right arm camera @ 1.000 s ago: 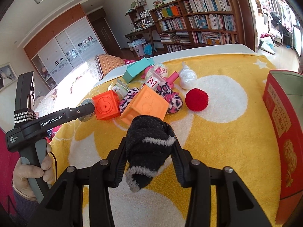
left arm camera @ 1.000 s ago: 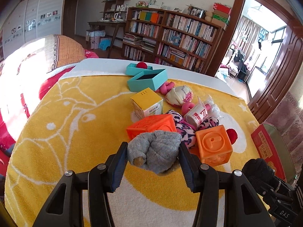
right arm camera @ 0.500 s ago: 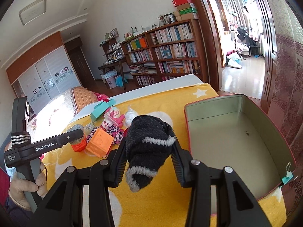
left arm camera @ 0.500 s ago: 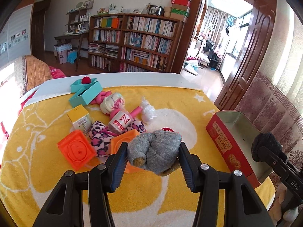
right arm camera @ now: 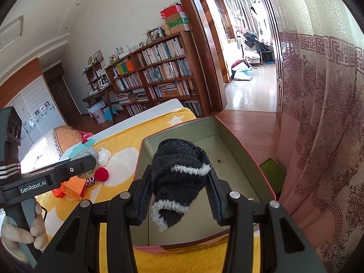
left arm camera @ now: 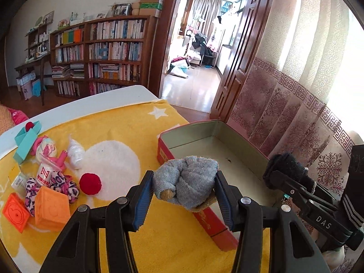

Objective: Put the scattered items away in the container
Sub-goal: 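Carry both socks into the tin box and open both grippers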

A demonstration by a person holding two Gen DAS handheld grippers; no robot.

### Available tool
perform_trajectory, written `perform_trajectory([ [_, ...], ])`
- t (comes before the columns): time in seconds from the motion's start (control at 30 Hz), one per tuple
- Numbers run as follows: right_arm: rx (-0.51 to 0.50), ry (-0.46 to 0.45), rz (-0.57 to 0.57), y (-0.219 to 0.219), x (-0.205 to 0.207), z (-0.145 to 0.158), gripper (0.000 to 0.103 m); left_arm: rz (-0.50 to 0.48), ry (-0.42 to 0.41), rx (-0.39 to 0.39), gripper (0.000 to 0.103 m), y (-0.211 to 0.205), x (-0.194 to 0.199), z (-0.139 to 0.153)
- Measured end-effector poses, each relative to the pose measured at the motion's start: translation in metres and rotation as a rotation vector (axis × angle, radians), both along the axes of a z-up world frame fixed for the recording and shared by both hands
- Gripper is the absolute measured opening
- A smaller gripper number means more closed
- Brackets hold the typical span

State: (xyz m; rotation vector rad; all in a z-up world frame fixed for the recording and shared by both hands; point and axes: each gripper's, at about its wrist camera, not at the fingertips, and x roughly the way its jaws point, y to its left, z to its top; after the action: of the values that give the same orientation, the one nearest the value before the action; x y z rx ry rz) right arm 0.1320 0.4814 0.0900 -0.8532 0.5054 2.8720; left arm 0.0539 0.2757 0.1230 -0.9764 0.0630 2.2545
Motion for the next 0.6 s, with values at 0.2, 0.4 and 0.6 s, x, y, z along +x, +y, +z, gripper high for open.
perform_trajectory([
  [0.2, 0.003, -0.014, -0.022, 0.01, 0.0, -0.004, 0.058, -0.111, -0.078, 0.059, 0.091, 0.043, -0.003, -0.001],
  [0.4, -0.036, 0.019, -0.08, 0.024, 0.01, -0.004, 0.084, -0.094, -0.051, 0.103, 0.096, 0.038, -0.002, 0.009],
  [0.6, -0.037, 0.005, -0.064, 0.02, 0.002, -0.007, 0.084, 0.006, -0.073, 0.091, 0.096, 0.008, -0.016, -0.002],
])
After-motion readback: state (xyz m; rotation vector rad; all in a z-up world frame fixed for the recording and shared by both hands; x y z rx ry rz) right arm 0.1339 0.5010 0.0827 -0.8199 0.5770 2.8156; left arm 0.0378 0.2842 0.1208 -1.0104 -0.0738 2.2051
